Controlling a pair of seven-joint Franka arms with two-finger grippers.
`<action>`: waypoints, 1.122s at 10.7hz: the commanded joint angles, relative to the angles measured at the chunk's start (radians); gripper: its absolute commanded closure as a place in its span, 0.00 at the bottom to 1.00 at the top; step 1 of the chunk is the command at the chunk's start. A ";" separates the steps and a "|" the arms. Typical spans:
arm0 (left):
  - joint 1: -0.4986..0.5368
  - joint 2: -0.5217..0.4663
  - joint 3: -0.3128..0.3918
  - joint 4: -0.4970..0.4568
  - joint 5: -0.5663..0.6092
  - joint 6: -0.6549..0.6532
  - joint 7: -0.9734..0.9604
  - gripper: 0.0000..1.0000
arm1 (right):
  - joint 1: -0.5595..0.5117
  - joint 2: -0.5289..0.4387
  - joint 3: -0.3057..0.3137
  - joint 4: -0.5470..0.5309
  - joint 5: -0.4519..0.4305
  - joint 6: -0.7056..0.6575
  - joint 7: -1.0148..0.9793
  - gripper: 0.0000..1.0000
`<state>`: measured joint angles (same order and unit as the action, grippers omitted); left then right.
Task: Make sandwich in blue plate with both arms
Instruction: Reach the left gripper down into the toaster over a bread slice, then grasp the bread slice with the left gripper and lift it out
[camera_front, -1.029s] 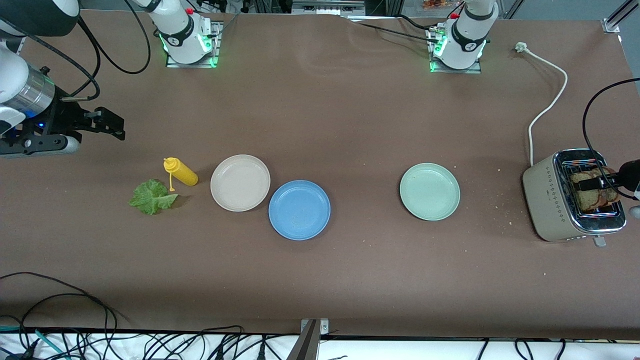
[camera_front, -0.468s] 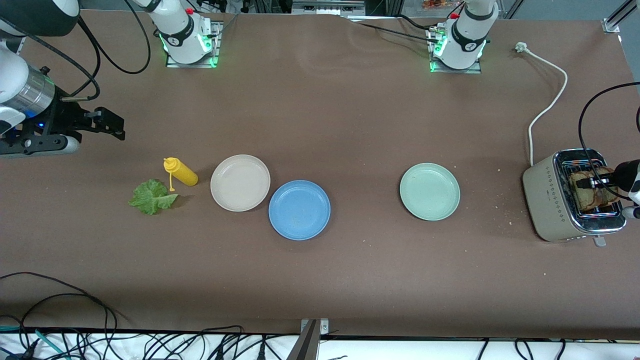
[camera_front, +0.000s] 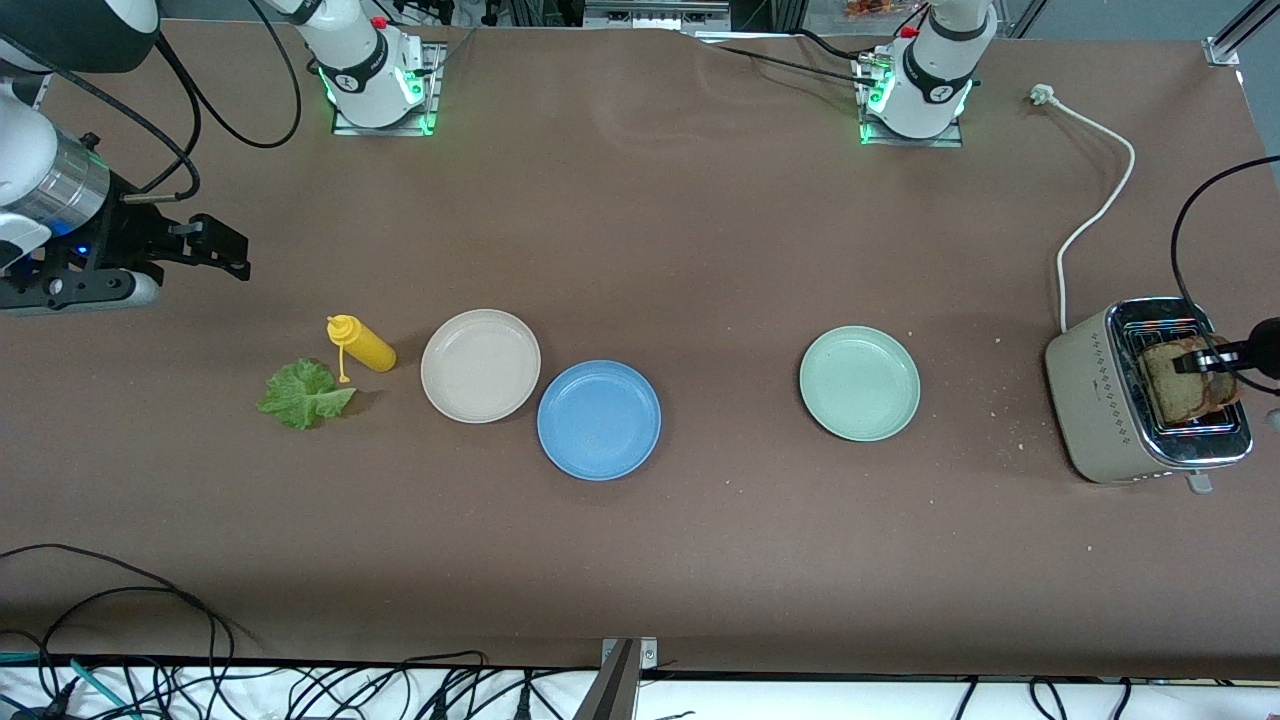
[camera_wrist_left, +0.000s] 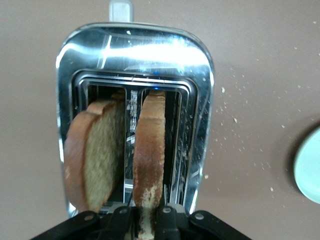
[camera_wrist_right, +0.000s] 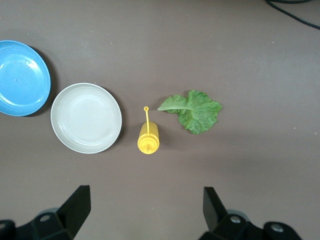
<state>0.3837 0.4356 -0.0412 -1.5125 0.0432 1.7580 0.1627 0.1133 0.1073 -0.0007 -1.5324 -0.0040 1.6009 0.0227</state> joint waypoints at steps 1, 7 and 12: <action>0.000 -0.168 -0.009 -0.003 0.018 -0.171 0.023 1.00 | 0.002 -0.015 -0.001 -0.008 0.007 0.004 0.008 0.00; -0.009 -0.330 -0.205 -0.017 -0.141 -0.420 -0.315 1.00 | 0.002 -0.015 -0.001 -0.008 0.007 0.004 0.008 0.00; -0.032 -0.230 -0.507 -0.023 -0.292 -0.197 -0.856 1.00 | 0.002 -0.015 -0.001 -0.008 0.007 0.004 0.008 0.00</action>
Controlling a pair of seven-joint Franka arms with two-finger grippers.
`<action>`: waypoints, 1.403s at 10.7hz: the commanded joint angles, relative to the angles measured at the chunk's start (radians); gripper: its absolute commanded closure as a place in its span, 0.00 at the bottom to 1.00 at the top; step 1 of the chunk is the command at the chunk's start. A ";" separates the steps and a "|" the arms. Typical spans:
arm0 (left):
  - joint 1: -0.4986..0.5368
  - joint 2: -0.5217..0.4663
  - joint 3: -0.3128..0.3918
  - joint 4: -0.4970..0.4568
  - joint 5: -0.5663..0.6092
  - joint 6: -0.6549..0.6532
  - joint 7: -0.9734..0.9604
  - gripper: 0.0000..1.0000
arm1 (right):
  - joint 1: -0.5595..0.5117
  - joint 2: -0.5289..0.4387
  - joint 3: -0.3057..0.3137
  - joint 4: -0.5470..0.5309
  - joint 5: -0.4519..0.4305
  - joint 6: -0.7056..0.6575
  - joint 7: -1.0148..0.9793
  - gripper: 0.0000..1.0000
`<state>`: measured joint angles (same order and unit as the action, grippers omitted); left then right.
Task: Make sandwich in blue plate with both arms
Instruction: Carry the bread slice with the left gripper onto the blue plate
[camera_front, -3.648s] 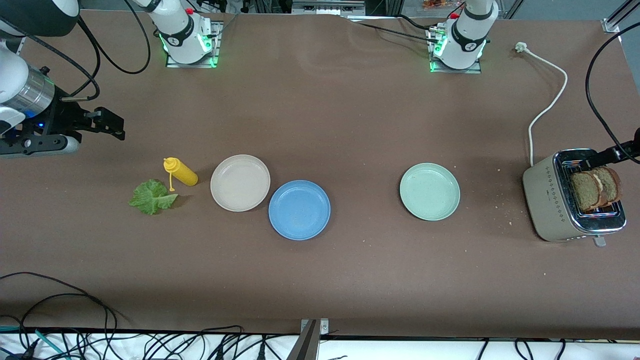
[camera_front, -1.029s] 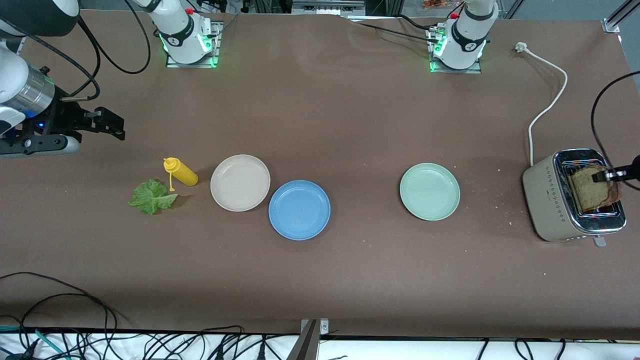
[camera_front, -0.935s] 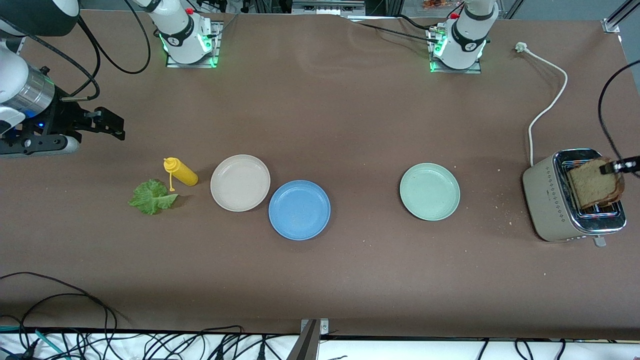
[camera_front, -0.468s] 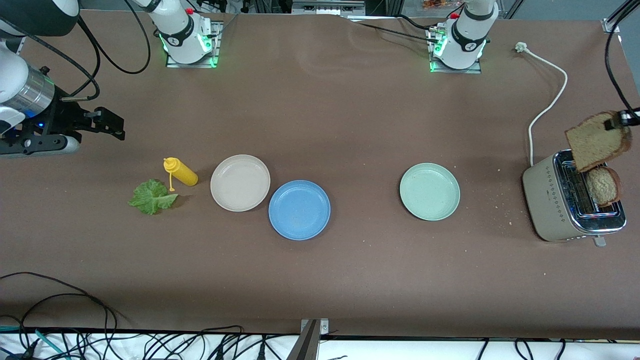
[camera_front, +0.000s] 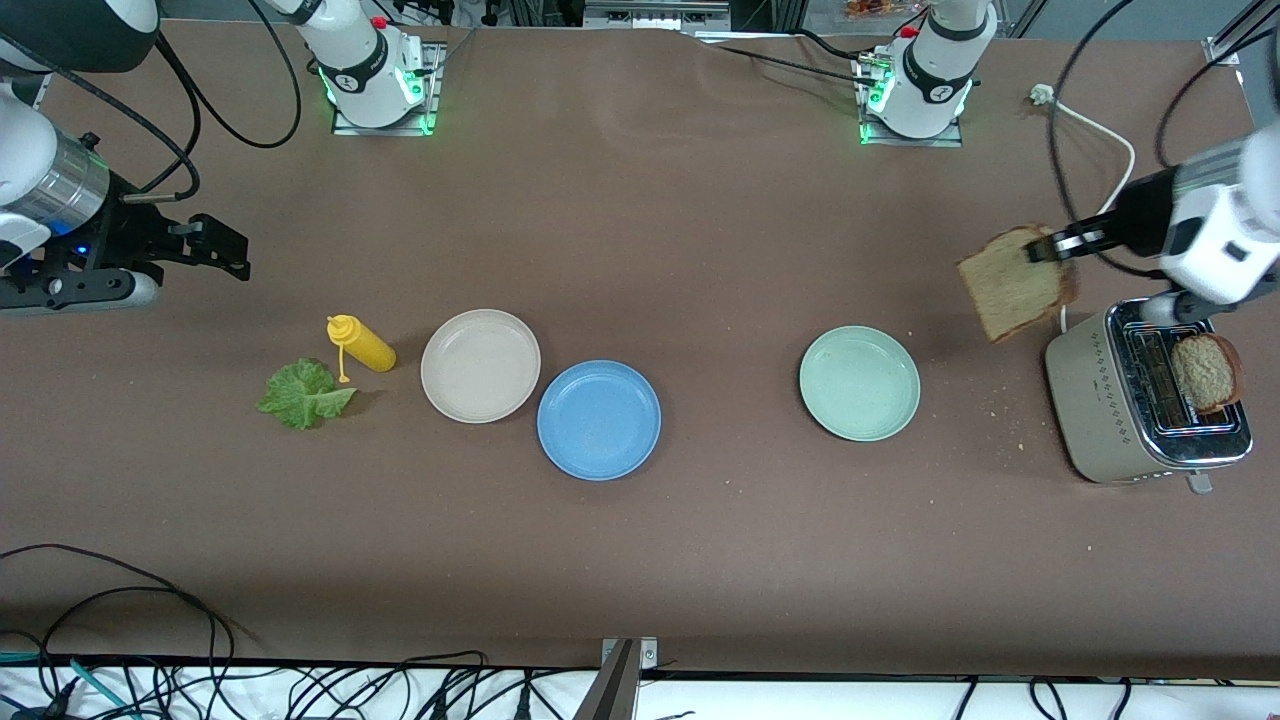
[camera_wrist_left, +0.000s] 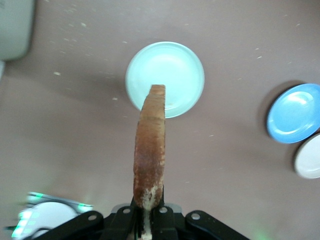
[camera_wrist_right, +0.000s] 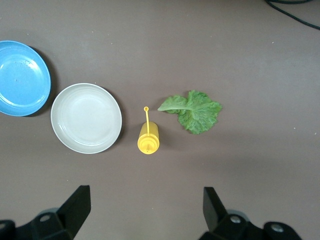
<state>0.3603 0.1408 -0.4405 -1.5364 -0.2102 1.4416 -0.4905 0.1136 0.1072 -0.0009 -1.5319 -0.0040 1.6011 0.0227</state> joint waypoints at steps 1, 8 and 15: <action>-0.058 0.113 -0.139 0.001 -0.038 0.213 -0.334 1.00 | 0.001 -0.015 -0.001 -0.008 0.007 0.003 0.008 0.00; -0.449 0.430 -0.132 0.015 0.028 0.853 -0.663 1.00 | 0.003 -0.015 0.001 -0.005 0.007 0.003 0.008 0.00; -0.780 0.663 0.111 0.217 0.051 1.101 -0.732 1.00 | 0.001 -0.014 -0.002 -0.008 0.007 0.003 0.003 0.00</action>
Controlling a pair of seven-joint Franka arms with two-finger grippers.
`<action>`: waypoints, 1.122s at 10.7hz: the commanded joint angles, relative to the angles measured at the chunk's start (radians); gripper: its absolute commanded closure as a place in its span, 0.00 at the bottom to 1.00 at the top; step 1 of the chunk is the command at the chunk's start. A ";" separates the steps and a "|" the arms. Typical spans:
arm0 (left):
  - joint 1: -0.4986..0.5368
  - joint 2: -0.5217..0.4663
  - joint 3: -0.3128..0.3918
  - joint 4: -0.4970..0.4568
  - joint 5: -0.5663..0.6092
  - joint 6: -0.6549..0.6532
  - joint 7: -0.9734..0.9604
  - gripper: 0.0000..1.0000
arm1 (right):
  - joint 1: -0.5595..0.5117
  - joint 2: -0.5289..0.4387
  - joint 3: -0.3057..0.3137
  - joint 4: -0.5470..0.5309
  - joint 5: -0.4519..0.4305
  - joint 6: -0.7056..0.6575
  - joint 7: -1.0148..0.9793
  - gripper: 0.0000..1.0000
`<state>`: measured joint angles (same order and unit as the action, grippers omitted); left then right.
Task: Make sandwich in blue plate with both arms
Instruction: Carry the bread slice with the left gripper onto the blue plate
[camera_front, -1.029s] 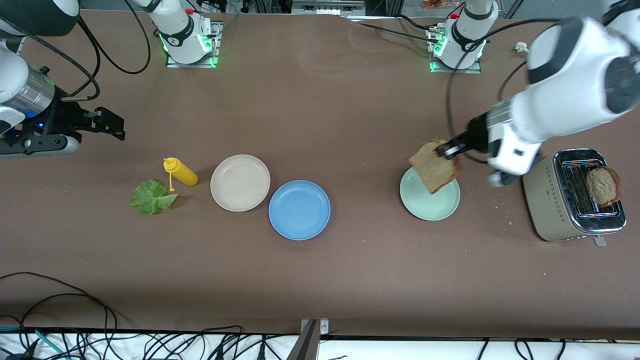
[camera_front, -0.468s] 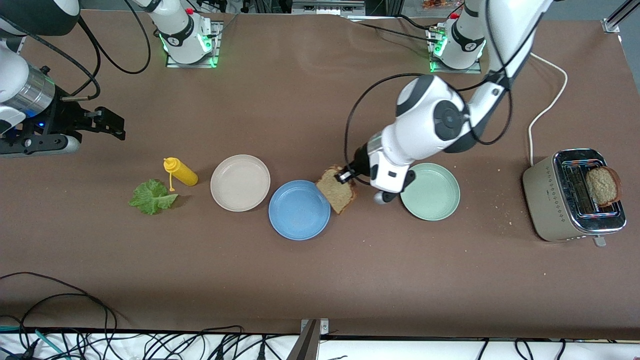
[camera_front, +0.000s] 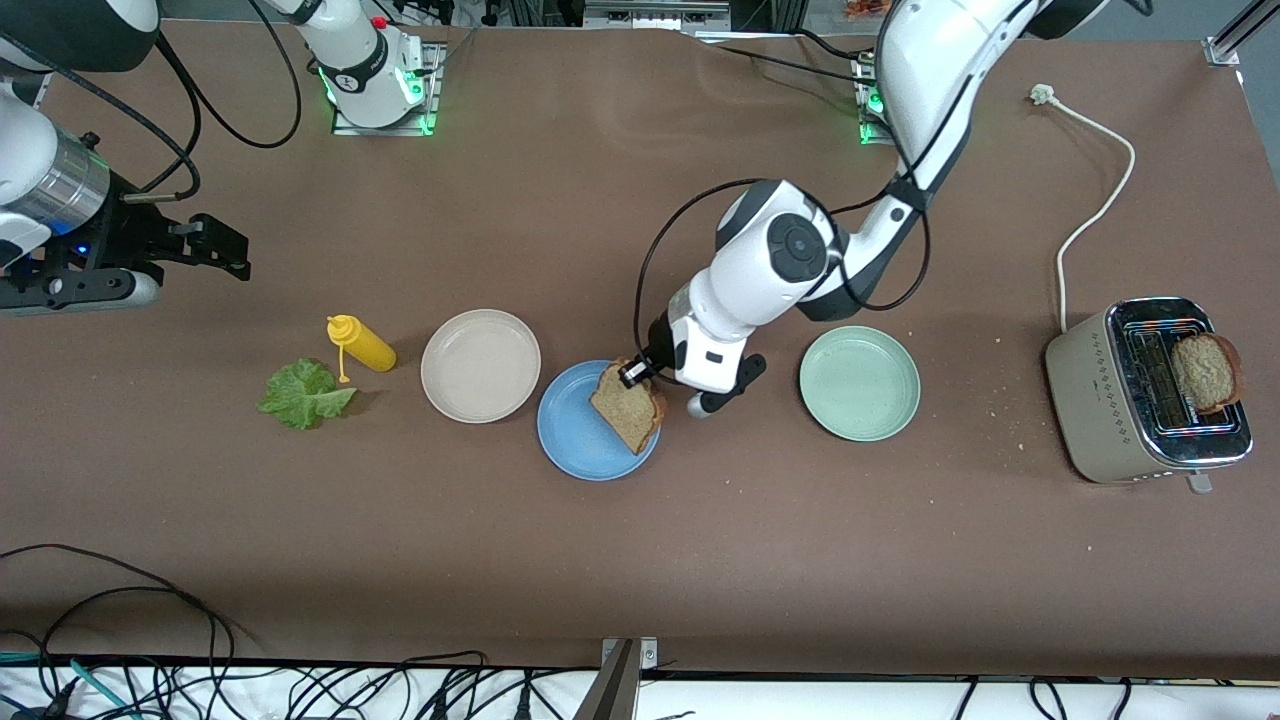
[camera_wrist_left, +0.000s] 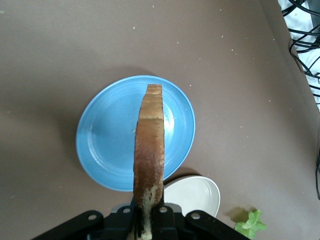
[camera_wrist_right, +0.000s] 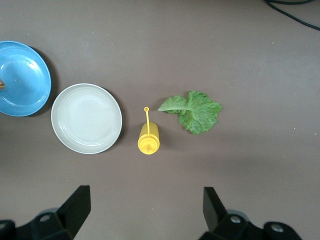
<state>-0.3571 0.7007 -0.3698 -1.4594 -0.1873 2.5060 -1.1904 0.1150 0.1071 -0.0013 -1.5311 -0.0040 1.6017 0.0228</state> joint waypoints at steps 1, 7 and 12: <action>-0.075 0.138 0.040 0.174 0.029 0.081 -0.055 1.00 | 0.000 -0.014 -0.002 -0.009 0.009 0.003 0.005 0.00; -0.118 0.213 0.043 0.205 0.028 0.183 -0.069 1.00 | 0.000 -0.014 -0.002 -0.009 0.007 0.003 0.003 0.00; -0.132 0.227 0.043 0.202 0.029 0.183 -0.078 1.00 | 0.000 -0.014 -0.002 -0.009 0.007 0.003 0.003 0.00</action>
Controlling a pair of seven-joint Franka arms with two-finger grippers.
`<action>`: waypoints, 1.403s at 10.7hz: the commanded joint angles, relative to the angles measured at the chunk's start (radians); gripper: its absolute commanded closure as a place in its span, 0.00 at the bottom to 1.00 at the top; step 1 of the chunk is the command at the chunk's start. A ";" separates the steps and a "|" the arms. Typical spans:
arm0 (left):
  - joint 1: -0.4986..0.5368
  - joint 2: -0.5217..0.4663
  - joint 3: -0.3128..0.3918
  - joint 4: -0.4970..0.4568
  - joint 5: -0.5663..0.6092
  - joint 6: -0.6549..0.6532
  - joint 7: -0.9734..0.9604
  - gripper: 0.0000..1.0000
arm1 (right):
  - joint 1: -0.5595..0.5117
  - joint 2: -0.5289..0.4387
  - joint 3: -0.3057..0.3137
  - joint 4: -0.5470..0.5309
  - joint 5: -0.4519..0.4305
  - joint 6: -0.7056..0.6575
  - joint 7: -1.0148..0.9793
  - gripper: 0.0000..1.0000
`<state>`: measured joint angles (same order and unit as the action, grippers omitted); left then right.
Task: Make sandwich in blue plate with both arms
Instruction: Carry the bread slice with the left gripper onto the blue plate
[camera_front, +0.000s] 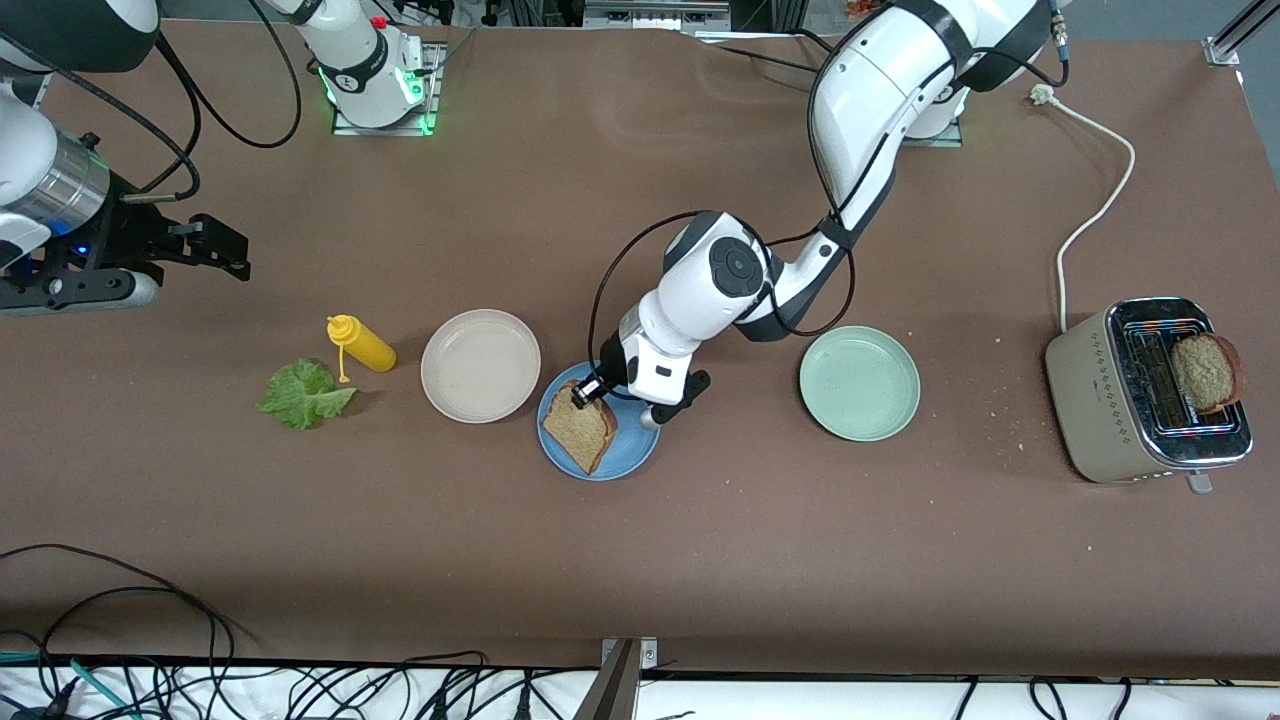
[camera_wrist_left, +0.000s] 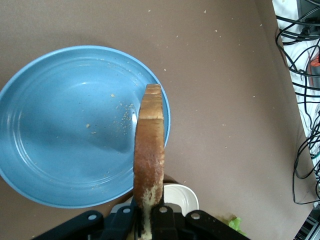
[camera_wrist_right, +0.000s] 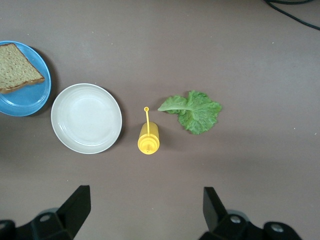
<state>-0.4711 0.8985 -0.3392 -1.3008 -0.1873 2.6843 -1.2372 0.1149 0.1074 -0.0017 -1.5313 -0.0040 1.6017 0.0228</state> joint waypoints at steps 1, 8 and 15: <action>-0.018 0.031 0.012 0.043 0.029 0.005 -0.030 1.00 | 0.000 -0.014 -0.001 -0.009 0.007 0.003 0.003 0.00; -0.018 0.056 0.023 0.037 0.038 0.003 -0.019 0.59 | 0.000 -0.014 -0.001 -0.009 0.007 0.003 0.003 0.00; -0.007 0.019 0.089 0.025 0.099 -0.295 -0.021 0.03 | 0.000 -0.014 -0.001 -0.009 0.009 0.003 0.003 0.00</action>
<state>-0.4751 0.9369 -0.2579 -1.2898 -0.1637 2.5038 -1.2372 0.1149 0.1075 -0.0017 -1.5314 -0.0040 1.6017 0.0228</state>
